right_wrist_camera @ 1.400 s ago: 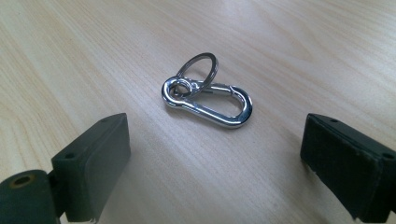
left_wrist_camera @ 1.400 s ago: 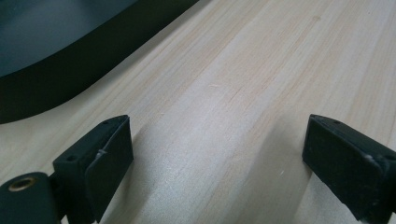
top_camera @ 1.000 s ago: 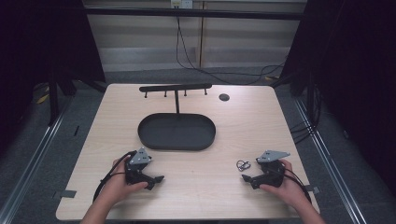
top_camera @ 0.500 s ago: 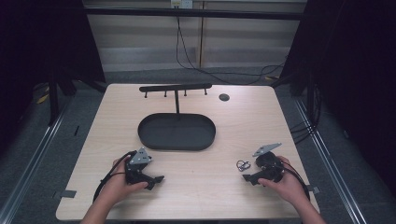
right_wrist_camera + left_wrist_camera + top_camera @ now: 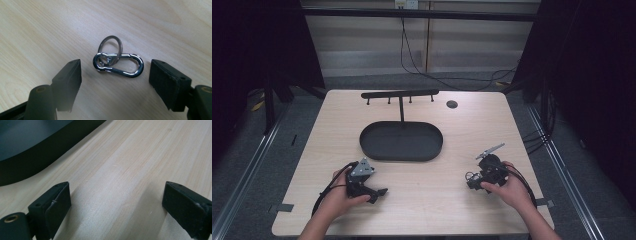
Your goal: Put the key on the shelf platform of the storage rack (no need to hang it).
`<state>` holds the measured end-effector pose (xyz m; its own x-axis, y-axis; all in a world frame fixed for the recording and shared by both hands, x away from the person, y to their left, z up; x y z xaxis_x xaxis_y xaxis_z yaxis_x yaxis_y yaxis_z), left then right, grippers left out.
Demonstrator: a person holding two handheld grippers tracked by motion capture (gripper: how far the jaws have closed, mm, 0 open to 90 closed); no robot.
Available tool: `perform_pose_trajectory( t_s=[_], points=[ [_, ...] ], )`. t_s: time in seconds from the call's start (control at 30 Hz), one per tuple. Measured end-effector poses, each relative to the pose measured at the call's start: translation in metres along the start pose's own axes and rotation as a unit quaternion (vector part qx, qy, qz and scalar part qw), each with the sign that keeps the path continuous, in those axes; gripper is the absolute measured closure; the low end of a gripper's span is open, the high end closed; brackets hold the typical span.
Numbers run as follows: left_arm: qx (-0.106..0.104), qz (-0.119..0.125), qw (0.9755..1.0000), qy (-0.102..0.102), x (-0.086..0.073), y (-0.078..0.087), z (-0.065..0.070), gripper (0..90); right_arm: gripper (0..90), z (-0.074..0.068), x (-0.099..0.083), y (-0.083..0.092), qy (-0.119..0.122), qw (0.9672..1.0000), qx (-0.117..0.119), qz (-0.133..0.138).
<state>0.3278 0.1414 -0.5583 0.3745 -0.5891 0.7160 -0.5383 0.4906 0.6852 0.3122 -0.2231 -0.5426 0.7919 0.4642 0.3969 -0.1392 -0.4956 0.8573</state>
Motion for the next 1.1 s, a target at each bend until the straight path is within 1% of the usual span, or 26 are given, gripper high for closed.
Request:
perform_pose_trajectory(
  t_s=[0.03, 0.13, 0.2, 0.23, 0.27, 0.3, 0.33, 0.4, 0.43, 0.53, 0.6, 0.63, 0.7, 0.73, 0.77, 0.87, 0.9, 0.93, 1.0, 1.03, 1.1],
  points=[
    [0.000, 0.000, 1.0000, 0.000, 0.000, 0.000, 0.000, 8.2, 27.8, -0.001, 0.003, -0.001, -0.001, 1.0000, -0.004, -0.008],
    [0.000, 0.000, 1.0000, 0.000, 0.000, 0.000, 0.000, 8.2, 29.5, -0.003, 0.005, -0.003, -0.003, 0.9999, -0.005, -0.016],
    [0.000, 0.000, 1.0000, 0.000, 0.000, 0.000, 0.000, 8.2, 30.9, -0.003, 0.008, -0.004, -0.001, 0.9994, -0.016, -0.031],
    [0.000, 0.000, 1.0000, 0.000, 0.000, 0.000, 0.000, 8.2, 30.9, -0.003, 0.008, -0.004, -0.001, 0.9994, -0.016, -0.031],
    [0.000, 0.000, 1.0000, 0.000, 0.000, 0.000, 0.000, 8.2, 32.0, -0.003, 0.008, -0.004, -0.001, 0.9992, -0.018, -0.034],
    [0.000, 0.000, 1.0000, 0.000, 0.000, 0.000, 0.000, 8.2, 34.3, -0.003, 0.009, -0.004, -0.003, 0.9988, -0.023, -0.043],
    [0.000, 0.000, 1.0000, 0.000, 0.000, 0.000, 0.000, 8.2, 34.3, -0.003, 0.009, -0.004, -0.003, 0.9988, -0.023, -0.043],
    [0.000, 0.000, 1.0000, -0.001, 0.000, 0.000, 0.000, 8.2, 37.1, -0.003, 0.010, -0.004, 0.002, 0.9980, -0.034, -0.053],
    [0.000, 0.000, 1.0000, 0.000, 0.000, 0.000, 0.000, 8.2, 40.4, -0.002, 0.011, -0.004, 0.004, 0.9969, -0.047, -0.063],
    [0.000, 0.001, 1.0000, 0.000, 0.000, 0.000, 0.000, 8.2, 42.2, -0.003, 0.013, -0.005, -0.001, 0.9962, -0.051, -0.071],
    [-0.001, -0.001, 1.0000, -0.004, 0.000, 0.000, 0.000, 8.2, 42.3, -0.003, 0.013, -0.005, -0.005, 0.9960, -0.052, -0.073],
    [-0.001, 0.001, 1.0000, 0.000, 0.000, 0.000, 0.000, 8.2, 42.4, -0.003, 0.014, -0.005, -0.012, 0.9957, -0.053, -0.075],
    [0.000, -0.001, 1.0000, -0.004, 0.000, 0.000, 0.000, 8.2, 42.4, -0.003, 0.014, -0.005, -0.011, 0.9955, -0.053, -0.077],
    [0.000, 0.000, 1.0000, 0.000, 0.000, 0.000, 0.000, 8.2, 42.5, -0.004, 0.015, -0.005, -0.015, 0.9953, -0.053, -0.079],
    [0.000, 0.000, 1.0000, 0.000, 0.000, 0.000, 0.000, 8.2, 42.6, -0.003, 0.016, -0.005, -0.018, 0.9953, -0.053, -0.080],
    [0.000, 0.001, 1.0000, 0.000, 0.000, 0.000, 0.000, 8.2, 43.1, -0.002, 0.016, -0.005, -0.017, 0.9952, -0.050, -0.083],
    [-0.001, -0.001, 1.0000, -0.004, 0.000, 0.000, 0.000, 8.2, 43.1, -0.002, 0.017, -0.005, -0.019, 0.9952, -0.047, -0.083],
    [0.000, 0.000, 1.0000, 0.000, 0.000, 0.000, 0.000, 8.2, 43.2, -0.002, 0.017, -0.005, -0.020, 0.9954, -0.045, -0.082],
    [-0.001, -0.001, 1.0000, -0.004, 0.000, 0.000, 0.000, 8.2, 43.3, -0.002, 0.018, -0.005, -0.019, 0.9955, -0.040, -0.084],
    [0.000, 0.000, 1.0000, 0.000, 0.000, 0.000, 0.000, 8.2, 43.4, -0.002, 0.018, -0.005, -0.020, 0.9952, -0.037, -0.089],
    [0.000, 0.000, 1.0000, 0.000, 0.000, 0.000, 0.000, 8.2, 43.5, -0.004, 0.018, -0.004, -0.021, 0.9949, -0.034, -0.092]
  ],
)
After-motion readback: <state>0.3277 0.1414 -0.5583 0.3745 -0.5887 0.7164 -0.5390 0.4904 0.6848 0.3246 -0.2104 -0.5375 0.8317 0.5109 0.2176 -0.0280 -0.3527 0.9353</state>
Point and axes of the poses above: each handheld gripper's, and its own axes: y roughly backward along the jaws, x roughly out of its top, z roughly to its right, the point moved 7 cm from there along -y, roughly forward along the jaws, and after that the axes turned 13 degrees about x, right-handed, at the moved point
